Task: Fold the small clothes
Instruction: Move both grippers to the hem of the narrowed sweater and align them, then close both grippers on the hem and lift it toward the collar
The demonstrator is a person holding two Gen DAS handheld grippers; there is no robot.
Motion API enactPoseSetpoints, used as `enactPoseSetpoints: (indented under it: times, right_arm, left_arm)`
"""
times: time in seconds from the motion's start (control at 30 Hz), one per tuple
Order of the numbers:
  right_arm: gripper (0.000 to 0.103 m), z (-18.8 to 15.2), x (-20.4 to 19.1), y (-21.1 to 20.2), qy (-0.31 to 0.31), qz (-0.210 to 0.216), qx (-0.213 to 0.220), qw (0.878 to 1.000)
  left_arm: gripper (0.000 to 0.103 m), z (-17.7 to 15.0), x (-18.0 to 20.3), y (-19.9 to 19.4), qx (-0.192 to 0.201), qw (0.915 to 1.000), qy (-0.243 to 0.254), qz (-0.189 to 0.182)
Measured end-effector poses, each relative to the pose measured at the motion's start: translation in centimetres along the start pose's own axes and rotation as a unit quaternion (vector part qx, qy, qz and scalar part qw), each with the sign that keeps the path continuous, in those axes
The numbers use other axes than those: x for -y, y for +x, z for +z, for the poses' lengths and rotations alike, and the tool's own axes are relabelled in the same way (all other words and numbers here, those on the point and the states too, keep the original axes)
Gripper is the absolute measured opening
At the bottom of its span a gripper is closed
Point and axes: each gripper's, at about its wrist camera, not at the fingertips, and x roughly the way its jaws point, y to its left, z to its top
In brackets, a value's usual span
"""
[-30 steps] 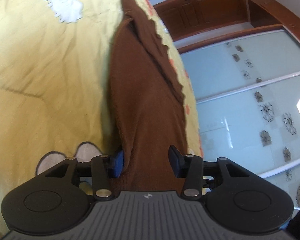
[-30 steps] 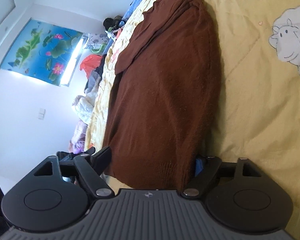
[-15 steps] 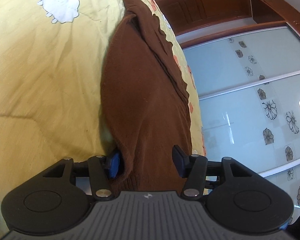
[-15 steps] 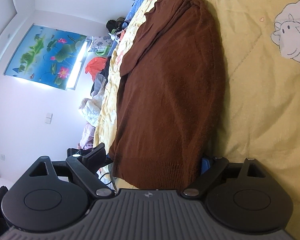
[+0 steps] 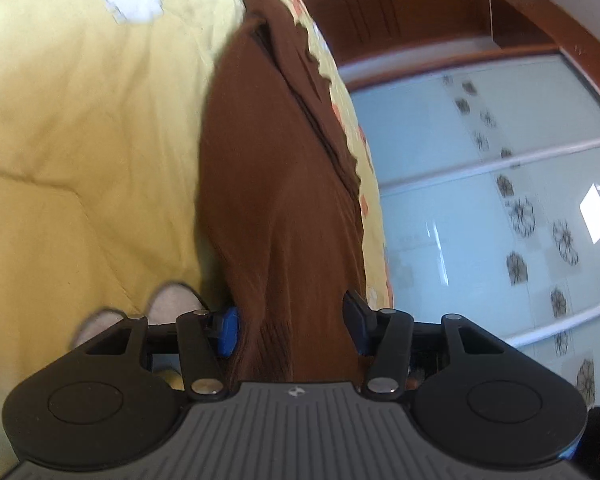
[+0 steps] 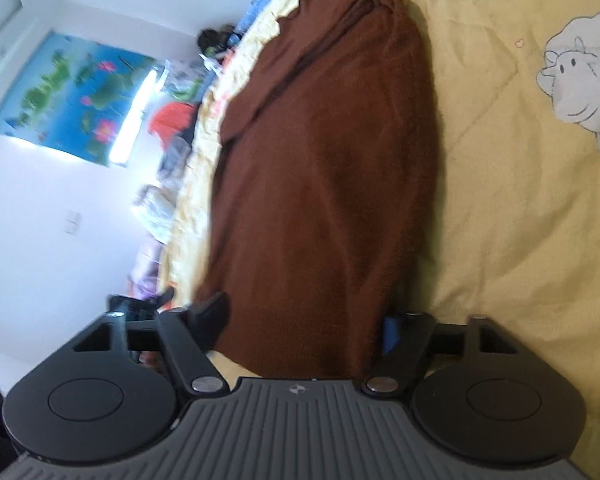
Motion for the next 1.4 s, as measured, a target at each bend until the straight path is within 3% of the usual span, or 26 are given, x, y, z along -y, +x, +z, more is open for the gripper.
enactPoseSetpoints:
  times: [0.1,0.13,0.17,0.2,0.23,0.33,0.4,0.5,0.57,0.6,0.7,0.77,0.83,0.9,0.97,1.0,1.03,1.07,1.17,1.3,1.4]
  right_arm:
    - [0.045,-0.2,0.2,0.3,0.004,-0.011,-0.001,1.000]
    - [0.023,-0.3,0.4,0.5,0.007,-0.015,-0.003,1.000]
    - [0.012,-0.5,0.6,0.8,0.009,-0.024,-0.009,1.000]
    - [0.013,-0.7,0.9,1.1,0.011,-0.032,-0.015,0.999]
    - [0.013,-0.9,1.1,1.1,0.012,-0.024,-0.011,1.000]
    - [0.013,-1.2,0.3,0.4,-0.002,-0.010,0.002,1.000]
    - [0.012,-1.4,-1.0,-0.9,-0.025,0.005,0.013,1.000]
    - [0.012,-1.8,-0.4,-2.4,-0.036,-0.044,0.008,0.998]
    - [0.010,-2.2,1.8,-2.5,-0.009,-0.068,0.001,0.998]
    - [0.010,-2.3,2.3,-2.4,0.003,-0.049,0.001,0.999]
    - [0.019,-2.7,2.1,-1.5,0.008,-0.032,0.001,0.999]
    - [0.045,-2.7,1.9,-1.3,0.009,-0.014,-0.001,1.000]
    - [0.060,-2.7,1.4,-1.4,0.009,0.008,0.006,1.000]
    - [0.065,-2.7,1.0,-1.2,0.007,0.012,0.008,1.000]
    - [0.063,-2.4,0.2,-0.7,0.003,0.003,0.004,1.000]
    - [0.053,-2.2,0.2,-0.5,0.005,-0.003,0.002,1.000]
    - [0.025,-2.0,0.3,-0.4,0.010,-0.010,-0.005,1.000]
    - [0.014,-1.9,0.5,-0.2,0.013,-0.023,-0.018,0.999]
    - [0.014,-1.5,-0.1,-0.2,0.003,-0.030,-0.023,0.999]
    - [0.014,1.7,-2.6,-1.9,-0.020,0.029,0.034,0.999]
    - [0.014,6.8,-3.9,-2.5,-0.035,0.064,0.093,0.993]
  left_arm:
    - [0.052,-0.4,0.7,0.9,-0.008,0.9998,0.017,0.005]
    - [0.050,-0.4,0.7,0.9,-0.007,0.9998,0.019,0.008]
    - [0.046,-0.4,0.7,0.9,-0.002,0.9997,0.016,0.016]
    - [0.022,-0.4,0.7,0.9,0.003,0.9994,0.015,0.032]
    - [0.004,-0.4,0.6,1.0,-0.001,0.9986,0.017,0.049]
    - [0.004,-0.8,1.7,-0.5,0.020,0.9979,0.037,0.050]
    - [0.004,-1.3,3.0,-1.7,0.032,0.9939,0.073,0.075]
    - [0.004,-1.6,1.8,-1.7,0.006,0.9877,0.079,0.135]
    - [0.004,-1.7,0.5,-1.8,0.001,0.9917,0.055,0.116]
    - [0.004,-1.6,0.4,-1.7,0.001,0.9924,0.048,0.113]
    - [0.011,-2.0,0.3,-1.3,-0.013,0.9944,0.037,0.098]
    - [0.022,-2.4,0.0,-0.9,-0.026,0.9967,0.024,0.073]
    - [0.042,-2.7,0.3,-0.6,-0.020,0.9981,0.021,0.054]
    - [0.043,-2.8,0.8,0.0,-0.015,0.9978,0.025,0.059]
    - [0.038,-2.7,1.0,0.8,-0.008,0.9976,0.021,0.065]
    - [0.019,-2.7,1.2,0.9,-0.007,0.9966,0.021,0.079]
    - [0.005,-2.6,1.6,1.1,-0.014,0.9948,0.028,0.097]
    - [0.005,-2.5,2.1,1.4,-0.016,0.9935,0.038,0.106]
    - [0.005,-1.3,4.1,0.8,0.000,0.9949,0.057,0.084]
    - [0.005,3.3,7.7,0.0,0.049,0.9931,0.100,0.037]
    - [0.005,8.9,10.0,0.7,0.093,0.9872,0.129,0.012]
